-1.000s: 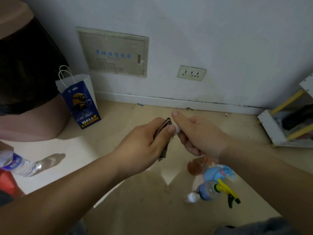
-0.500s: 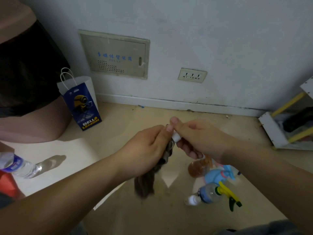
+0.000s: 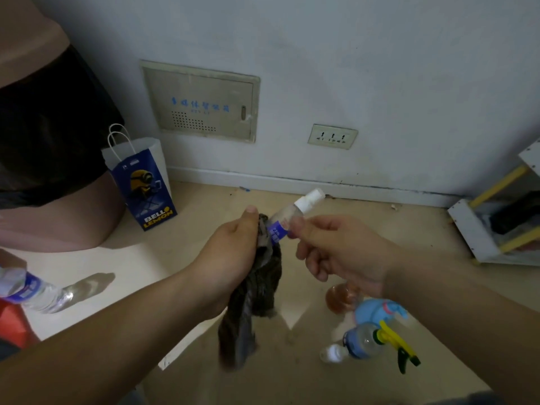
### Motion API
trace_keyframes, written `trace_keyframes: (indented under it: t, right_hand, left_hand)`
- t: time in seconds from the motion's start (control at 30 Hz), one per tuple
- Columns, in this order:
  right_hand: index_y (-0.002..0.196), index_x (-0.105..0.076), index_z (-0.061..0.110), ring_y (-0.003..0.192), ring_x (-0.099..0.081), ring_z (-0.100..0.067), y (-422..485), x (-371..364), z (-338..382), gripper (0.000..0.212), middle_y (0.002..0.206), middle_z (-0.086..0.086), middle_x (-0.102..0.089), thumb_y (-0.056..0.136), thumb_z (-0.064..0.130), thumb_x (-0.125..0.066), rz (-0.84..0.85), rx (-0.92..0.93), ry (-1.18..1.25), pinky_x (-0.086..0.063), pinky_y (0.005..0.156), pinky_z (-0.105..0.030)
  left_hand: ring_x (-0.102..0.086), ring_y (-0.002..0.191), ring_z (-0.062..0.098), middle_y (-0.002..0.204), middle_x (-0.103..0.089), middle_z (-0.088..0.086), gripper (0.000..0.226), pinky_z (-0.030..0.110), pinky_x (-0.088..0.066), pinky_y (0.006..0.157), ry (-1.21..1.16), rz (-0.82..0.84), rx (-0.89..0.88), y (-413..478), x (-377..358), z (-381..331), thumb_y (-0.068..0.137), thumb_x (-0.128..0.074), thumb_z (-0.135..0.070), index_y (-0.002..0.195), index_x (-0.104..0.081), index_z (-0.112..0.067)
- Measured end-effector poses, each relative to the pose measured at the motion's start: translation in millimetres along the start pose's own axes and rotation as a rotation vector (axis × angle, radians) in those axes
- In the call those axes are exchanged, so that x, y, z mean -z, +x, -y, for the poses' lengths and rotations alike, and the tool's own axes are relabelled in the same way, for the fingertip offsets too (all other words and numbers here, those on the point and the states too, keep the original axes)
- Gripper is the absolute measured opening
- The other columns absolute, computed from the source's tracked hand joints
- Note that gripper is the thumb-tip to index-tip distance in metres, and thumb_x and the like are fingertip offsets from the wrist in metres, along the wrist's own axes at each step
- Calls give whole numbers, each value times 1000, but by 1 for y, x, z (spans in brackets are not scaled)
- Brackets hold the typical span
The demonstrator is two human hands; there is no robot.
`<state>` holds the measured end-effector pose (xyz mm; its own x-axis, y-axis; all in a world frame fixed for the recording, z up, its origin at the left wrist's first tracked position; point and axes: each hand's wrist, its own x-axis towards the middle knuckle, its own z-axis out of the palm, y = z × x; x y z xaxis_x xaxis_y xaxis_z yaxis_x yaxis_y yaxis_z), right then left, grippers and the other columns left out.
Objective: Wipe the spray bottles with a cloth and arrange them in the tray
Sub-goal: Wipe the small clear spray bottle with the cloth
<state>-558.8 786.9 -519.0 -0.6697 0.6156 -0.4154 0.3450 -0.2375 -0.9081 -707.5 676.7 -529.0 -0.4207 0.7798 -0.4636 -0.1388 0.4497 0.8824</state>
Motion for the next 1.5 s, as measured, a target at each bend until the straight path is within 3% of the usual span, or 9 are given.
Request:
trace_keyframes:
  t: [0.3, 0.5, 0.63, 0.77, 0.9, 0.97, 1.13, 1.37, 1.5]
  right_hand:
    - [85, -76, 18, 61, -57, -18, 3, -5, -10, 21, 73, -10, -69, 91, 38, -73, -153, 135, -175, -45, 53, -33]
    - [89, -70, 18, 54, -58, -8, 3, -3, -11, 25, 72, -4, -72, 89, 43, -72, -156, 105, -409, -48, 55, -28]
    - [92, -69, 15, 57, -57, -13, -2, -9, -6, 11, 79, -11, -72, 87, 23, -74, -67, 98, -408, -49, 53, -29]
    - [96, -70, 19, 64, -65, -7, -15, -21, 4, 11, 80, 0, -74, 88, 26, -72, 61, 154, -464, -51, 59, -22]
    - [87, -63, 29, 65, -68, -5, -20, -37, -7, 8, 72, 7, -71, 86, 30, -71, 34, 237, -602, -56, 59, -23]
    - [82, -61, 28, 62, -66, -3, -18, -39, -12, 12, 69, 9, -69, 84, 29, -73, 27, 240, -635, -49, 55, -18]
    - [86, -61, 26, 62, -66, -8, -11, -19, -7, 21, 74, 2, -67, 79, 37, -78, 62, 171, -741, -59, 61, -33]
    - [91, -47, 31, 79, -53, -15, -5, -3, 4, 31, 84, 8, -55, 85, 56, -66, 68, 310, -1376, -47, 69, -34]
    - [84, -61, 23, 67, -58, -8, -2, 4, 4, 24, 72, 7, -60, 83, 41, -75, 116, 229, -1046, -47, 59, -23]
  left_hand:
    - [-62, 74, 22, 77, -64, 7, 62, 44, -53, 83, 422, 6, -261, 7, 2, 19, 110, -28, -48, 90, -66, -4]
    - [-63, 72, 29, 76, -68, 9, 61, 47, -55, 65, 151, -107, -575, -6, 6, 6, 110, -27, -52, 91, -64, -8]
    - [-64, 103, 14, 104, -68, 2, 39, 21, -53, 88, 126, 53, -647, -14, 0, 2, 112, -36, -34, 112, -67, -11]
    - [-68, 111, 7, 115, -72, -10, 27, 40, -56, 101, 5, -13, -519, 2, 2, 9, 104, -60, -29, 130, -58, -35]
    - [-72, 100, 13, 106, -74, -1, 21, 44, -60, 94, -74, -19, -268, 2, -2, 10, 101, -61, -41, 119, -60, -30]
    - [-70, 90, 18, 94, -71, 4, 27, 47, -59, 87, 168, -67, -249, 4, -3, 8, 103, -52, -46, 104, -61, -20]
    - [-62, 76, 26, 76, -64, 6, 49, 42, -52, 74, 638, -102, -361, 19, 7, 4, 108, -37, -47, 83, -62, -12]
    - [-65, 67, 21, 74, -68, 11, 57, 23, -47, 62, 394, 136, 74, 13, 16, -1, 107, -45, -49, 83, -71, -5]
    - [-64, 73, 19, 87, -68, 16, 38, 30, -49, 65, 354, 132, -212, 9, 11, 7, 105, -51, -43, 98, -66, -8]
